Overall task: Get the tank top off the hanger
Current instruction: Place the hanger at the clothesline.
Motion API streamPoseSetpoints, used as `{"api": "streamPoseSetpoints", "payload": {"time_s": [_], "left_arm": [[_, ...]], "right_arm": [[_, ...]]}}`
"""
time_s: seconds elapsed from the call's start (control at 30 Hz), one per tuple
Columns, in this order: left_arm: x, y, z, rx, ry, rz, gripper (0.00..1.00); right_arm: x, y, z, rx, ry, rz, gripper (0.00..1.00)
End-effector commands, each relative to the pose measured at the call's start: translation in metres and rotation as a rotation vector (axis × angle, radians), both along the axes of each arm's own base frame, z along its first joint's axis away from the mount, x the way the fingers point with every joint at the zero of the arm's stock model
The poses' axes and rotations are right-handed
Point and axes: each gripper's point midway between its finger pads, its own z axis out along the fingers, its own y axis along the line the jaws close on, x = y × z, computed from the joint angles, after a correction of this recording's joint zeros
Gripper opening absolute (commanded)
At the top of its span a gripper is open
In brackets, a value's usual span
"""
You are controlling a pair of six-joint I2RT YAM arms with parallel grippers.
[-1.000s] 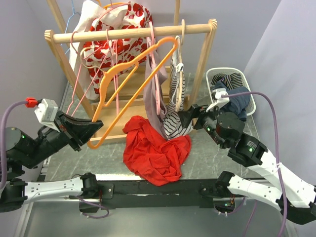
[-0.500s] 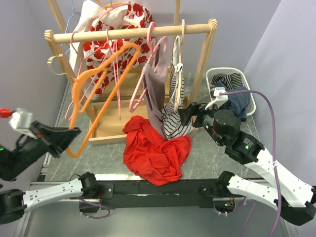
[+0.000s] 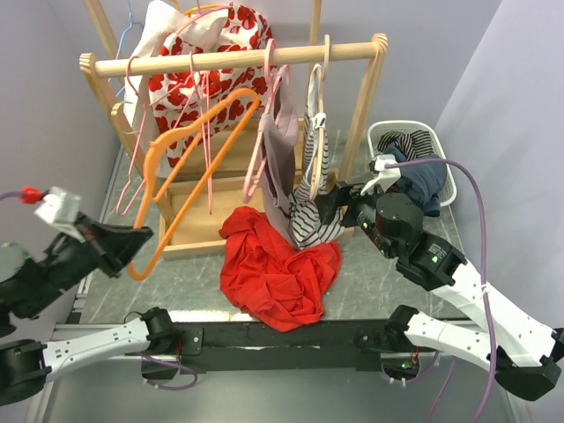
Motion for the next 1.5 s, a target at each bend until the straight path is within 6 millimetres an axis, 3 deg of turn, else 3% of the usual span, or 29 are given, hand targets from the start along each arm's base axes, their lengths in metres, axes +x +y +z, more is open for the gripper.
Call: {"api": "streamPoseSetpoints", "payload": {"time_s": [0.0, 0.13, 0.27, 0.33, 0.47, 0.63, 0.77, 1.03, 1.23, 1.47], "left_arm": [[0.013, -0.016, -0.001, 0.033, 0.048, 0.036, 0.01], [0.027, -0.042, 0.008, 0.029, 0.047, 0.036, 0.01], [0.057, -0.068, 0.001, 0.096, 0.084, 0.125, 0.01], [0.067, -0.074, 0.009, 0.074, 0.074, 0.165, 0.01], [0.071, -0.089, 0.012, 0.090, 0.066, 0.136, 0.01], [0.060, -0.086, 0.017, 0.073, 0.078, 0.087, 0.01], [0.044, -0.063, 0.020, 0.004, 0.092, 0.085, 0.01], [0.024, -0.042, 0.000, 0.010, 0.164, 0.068, 0.01], [0.023, -0.033, -0.010, 0.034, 0.194, 0.098, 0.01], [0.027, -0.030, -0.004, 0.042, 0.176, 0.119, 0.01]], "right_arm": [[0.001, -0.006, 0.007, 0.032, -0.028, -0.020, 0.98], [0.000, -0.008, 0.006, 0.040, -0.029, -0.026, 0.98], [0.001, -0.008, 0.004, 0.040, -0.026, -0.028, 0.98], [0.001, -0.010, 0.003, 0.034, -0.026, -0.035, 0.98], [0.002, -0.016, 0.002, 0.018, -0.026, -0.057, 0.98], [0.003, -0.018, 0.000, 0.017, -0.032, -0.061, 0.98], [0.006, -0.014, -0.002, 0.019, -0.021, -0.049, 0.98], [0.011, -0.005, -0.001, 0.016, -0.017, -0.030, 0.98], [0.013, -0.002, -0.005, 0.012, -0.003, -0.027, 0.98], [0.014, -0.004, -0.006, 0.009, -0.007, -0.035, 0.98]]}}
